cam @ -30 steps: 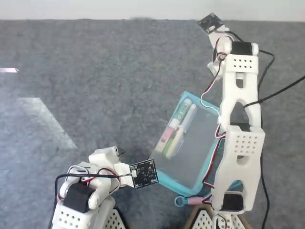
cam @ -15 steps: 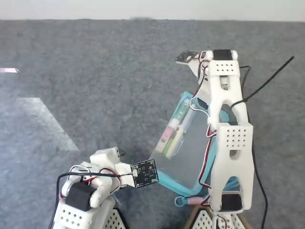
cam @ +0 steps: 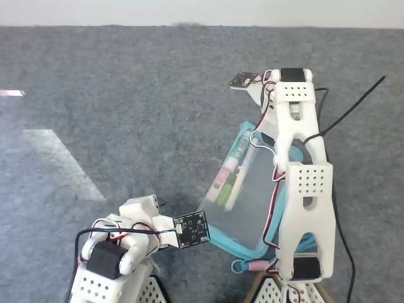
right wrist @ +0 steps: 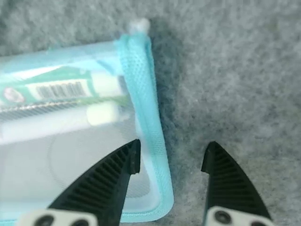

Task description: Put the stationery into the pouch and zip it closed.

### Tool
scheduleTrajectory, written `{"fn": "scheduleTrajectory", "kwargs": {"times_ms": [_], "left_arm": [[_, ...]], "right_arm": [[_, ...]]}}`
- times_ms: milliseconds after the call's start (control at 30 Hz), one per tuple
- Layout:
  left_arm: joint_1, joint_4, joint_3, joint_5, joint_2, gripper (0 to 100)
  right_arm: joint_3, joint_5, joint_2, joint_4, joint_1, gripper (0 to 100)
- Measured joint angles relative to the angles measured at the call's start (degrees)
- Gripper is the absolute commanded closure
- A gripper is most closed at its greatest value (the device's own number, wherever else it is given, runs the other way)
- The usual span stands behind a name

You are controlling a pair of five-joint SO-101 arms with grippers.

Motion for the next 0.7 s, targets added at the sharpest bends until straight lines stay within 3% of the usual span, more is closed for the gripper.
{"fn": "scheduleTrajectory", "kwargs": {"times_ms": [100,200,567,700], "left_arm": [[0.0,0.0,0.0,0.0,0.0,72],[0.0,0.0,0.0,0.0,0.0,72],[0.0,-1.1,0.0,0.0,0.0,72],[0.0,-1.3,0.0,0.0,0.0,72]], "right_arm": [[0.0,0.0,0.0,0.0,0.1,99.8],[-0.2,0.0,-0.1,0.0,0.4,96.5],[-1.1,-0.3,0.1,0.0,1.4,99.2],[-8.4,-5.6,0.5,0.0,3.5,99.2]]}}
